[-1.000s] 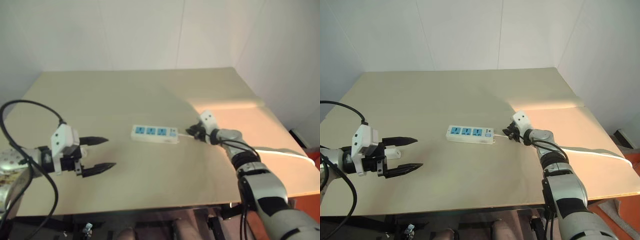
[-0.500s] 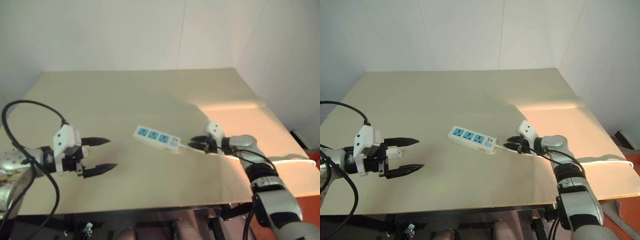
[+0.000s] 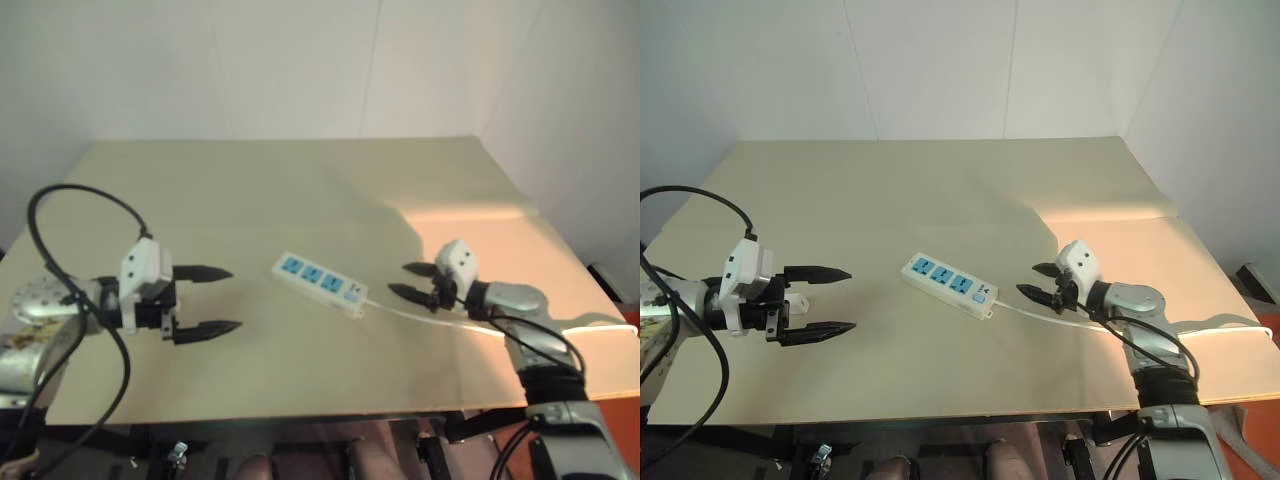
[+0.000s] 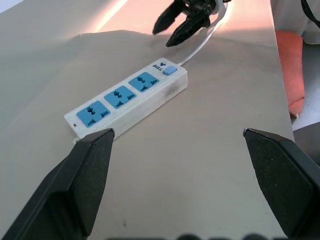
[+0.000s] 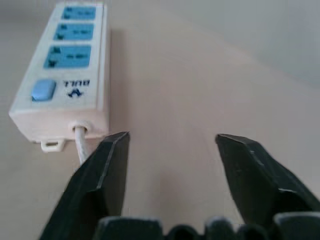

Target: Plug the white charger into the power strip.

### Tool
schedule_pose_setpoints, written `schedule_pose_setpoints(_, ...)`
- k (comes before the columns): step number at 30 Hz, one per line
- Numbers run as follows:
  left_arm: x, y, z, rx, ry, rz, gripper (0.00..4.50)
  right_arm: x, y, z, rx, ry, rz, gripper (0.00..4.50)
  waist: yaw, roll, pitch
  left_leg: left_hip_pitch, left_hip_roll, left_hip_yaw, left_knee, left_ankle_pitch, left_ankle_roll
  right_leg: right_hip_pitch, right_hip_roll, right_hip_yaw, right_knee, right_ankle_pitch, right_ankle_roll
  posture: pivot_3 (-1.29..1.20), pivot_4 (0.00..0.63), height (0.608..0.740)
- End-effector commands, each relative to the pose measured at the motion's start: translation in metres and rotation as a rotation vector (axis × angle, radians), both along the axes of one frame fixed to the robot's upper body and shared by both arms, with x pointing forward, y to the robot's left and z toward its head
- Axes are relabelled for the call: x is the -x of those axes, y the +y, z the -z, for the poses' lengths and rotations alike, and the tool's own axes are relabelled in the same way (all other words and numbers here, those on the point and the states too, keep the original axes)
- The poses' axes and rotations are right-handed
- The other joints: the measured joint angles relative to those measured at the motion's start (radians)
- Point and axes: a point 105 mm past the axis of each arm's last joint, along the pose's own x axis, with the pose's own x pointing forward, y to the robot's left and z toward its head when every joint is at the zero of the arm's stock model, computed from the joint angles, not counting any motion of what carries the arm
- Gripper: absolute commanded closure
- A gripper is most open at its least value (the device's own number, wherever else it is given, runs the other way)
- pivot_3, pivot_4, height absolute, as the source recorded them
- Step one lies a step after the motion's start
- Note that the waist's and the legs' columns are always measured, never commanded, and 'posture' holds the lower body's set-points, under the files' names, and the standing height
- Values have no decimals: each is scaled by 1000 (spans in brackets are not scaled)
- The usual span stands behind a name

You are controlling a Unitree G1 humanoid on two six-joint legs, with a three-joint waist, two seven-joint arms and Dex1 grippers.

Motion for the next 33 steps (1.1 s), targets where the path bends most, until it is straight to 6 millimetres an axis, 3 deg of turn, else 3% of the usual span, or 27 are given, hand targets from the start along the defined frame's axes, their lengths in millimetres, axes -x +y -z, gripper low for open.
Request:
schedule_pose_setpoints(1, -1, -4, -6, -23, -27, 66, 0, 13, 4, -14, -42, -22, -36, 66, 0, 0, 0, 0, 0, 0, 0, 0, 0, 0, 0, 0, 0, 0, 0, 0, 150, 740)
schedule_pose_setpoints(7, -8, -10, -6, -34, -22, 135, 0, 25, 29, 5, -72, 24, -68, 66, -3, 0, 0, 1, 0, 0, 0, 0, 0, 0, 1, 0, 1, -4, 6, 0, 150, 740)
schedule_pose_setpoints(17, -12, -13, -3, -30, -12, 157, 0, 14, 76, 3, -193, -27, -69, 66, 0, 0, 0, -1, 0, 0, 1, 0, 0, -1, 0, 1, 1, -3, 5, 0, 150, 740)
schedule_pose_setpoints(33, -9, -10, -2, -33, -15, 139, 0, -1, 94, 32, -167, 70, -144, 66, -3, 0, 0, 0, 0, 0, 1, 0, 0, -1, 0, 0, 1, -1, 2, 0, 150, 740)
